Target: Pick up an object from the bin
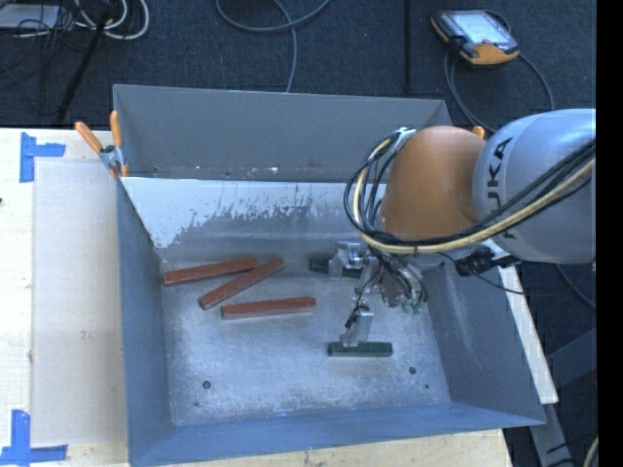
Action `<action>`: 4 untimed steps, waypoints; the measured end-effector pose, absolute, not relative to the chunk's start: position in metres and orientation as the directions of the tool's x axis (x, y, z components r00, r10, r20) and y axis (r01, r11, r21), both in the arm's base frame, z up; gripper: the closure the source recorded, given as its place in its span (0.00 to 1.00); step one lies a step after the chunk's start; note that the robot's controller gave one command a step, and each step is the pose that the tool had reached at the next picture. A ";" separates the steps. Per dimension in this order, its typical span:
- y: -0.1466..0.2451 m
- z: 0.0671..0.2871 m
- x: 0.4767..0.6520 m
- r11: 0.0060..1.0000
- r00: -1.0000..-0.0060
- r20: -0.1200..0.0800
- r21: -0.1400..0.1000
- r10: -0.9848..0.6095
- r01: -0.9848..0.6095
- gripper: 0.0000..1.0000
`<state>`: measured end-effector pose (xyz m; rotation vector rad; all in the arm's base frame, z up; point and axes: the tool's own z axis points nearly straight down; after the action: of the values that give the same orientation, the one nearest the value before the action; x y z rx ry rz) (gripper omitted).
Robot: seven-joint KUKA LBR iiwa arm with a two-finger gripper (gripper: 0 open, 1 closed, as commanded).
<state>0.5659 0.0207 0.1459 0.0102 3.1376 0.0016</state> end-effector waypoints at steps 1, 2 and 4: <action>0.002 0.086 0.584 0.999 -0.999 -0.003 0.001 0.043 0.043 0.00; -0.031 0.075 0.571 0.989 -0.989 0.002 0.002 -0.146 -0.146 0.00; -0.040 0.075 0.547 0.992 -0.992 0.000 0.002 -0.126 -0.126 0.00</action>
Offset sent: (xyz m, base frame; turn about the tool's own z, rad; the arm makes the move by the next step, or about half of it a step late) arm -0.0078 -0.0799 -0.0759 -0.2766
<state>0.5473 -0.0396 0.0746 -0.1987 3.1358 0.0030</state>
